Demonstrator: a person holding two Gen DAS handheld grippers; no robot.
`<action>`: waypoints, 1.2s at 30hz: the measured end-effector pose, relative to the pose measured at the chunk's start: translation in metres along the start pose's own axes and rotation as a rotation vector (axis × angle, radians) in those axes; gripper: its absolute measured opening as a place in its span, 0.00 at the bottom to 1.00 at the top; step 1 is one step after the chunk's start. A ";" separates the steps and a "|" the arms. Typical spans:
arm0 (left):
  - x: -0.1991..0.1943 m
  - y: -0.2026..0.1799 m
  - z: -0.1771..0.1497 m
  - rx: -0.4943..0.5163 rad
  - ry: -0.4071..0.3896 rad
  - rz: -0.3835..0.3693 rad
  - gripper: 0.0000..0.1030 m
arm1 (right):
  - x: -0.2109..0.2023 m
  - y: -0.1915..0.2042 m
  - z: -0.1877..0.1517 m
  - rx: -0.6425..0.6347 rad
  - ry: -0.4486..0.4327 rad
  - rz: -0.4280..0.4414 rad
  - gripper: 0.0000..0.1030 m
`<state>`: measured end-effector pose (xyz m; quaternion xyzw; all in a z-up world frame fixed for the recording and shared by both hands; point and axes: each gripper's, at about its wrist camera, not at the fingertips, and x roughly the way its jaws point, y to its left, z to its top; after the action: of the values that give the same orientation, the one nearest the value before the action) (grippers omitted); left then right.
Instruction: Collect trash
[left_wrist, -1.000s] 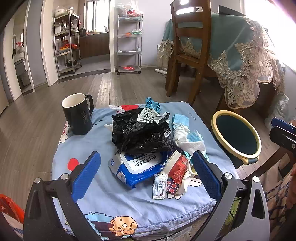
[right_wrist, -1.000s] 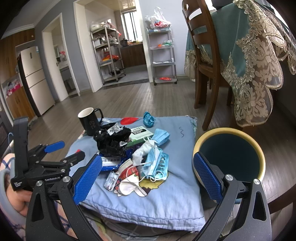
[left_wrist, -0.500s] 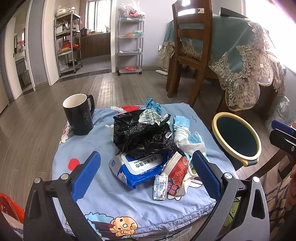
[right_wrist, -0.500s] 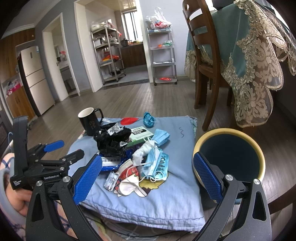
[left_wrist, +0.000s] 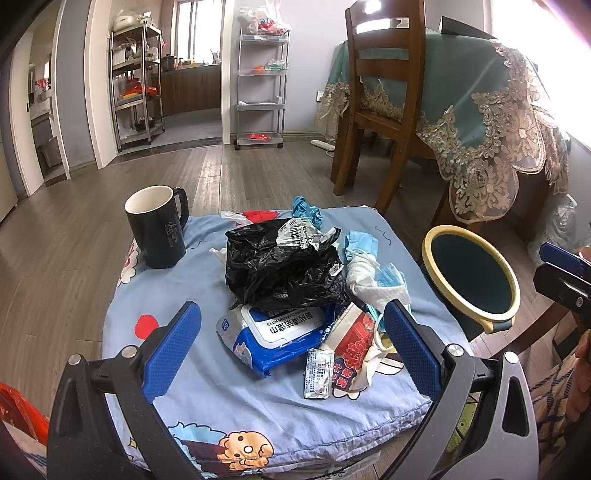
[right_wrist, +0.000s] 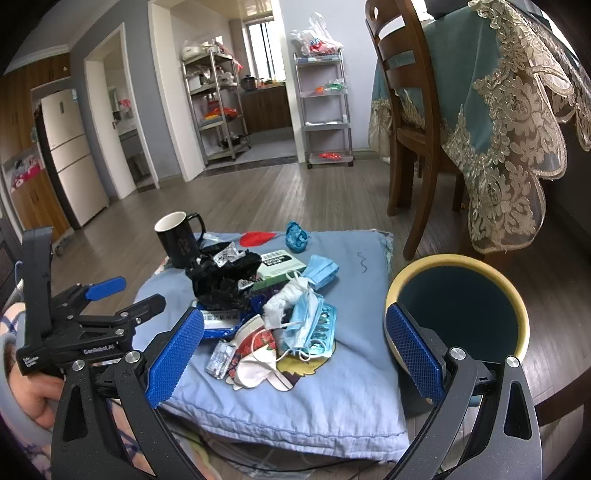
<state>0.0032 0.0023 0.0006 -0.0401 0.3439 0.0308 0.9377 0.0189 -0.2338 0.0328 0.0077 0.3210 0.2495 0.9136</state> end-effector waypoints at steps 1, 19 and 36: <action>0.000 0.000 0.000 0.000 -0.001 0.000 0.94 | 0.000 0.000 0.000 0.000 0.000 0.000 0.95; 0.001 0.001 -0.001 -0.001 0.000 0.002 0.94 | 0.000 0.000 0.000 -0.001 0.000 0.000 0.95; 0.009 0.016 0.030 -0.036 0.020 -0.021 0.94 | 0.011 -0.007 -0.002 0.024 0.037 0.002 0.95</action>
<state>0.0275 0.0214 0.0168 -0.0607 0.3522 0.0266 0.9336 0.0280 -0.2351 0.0239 0.0144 0.3409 0.2466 0.9071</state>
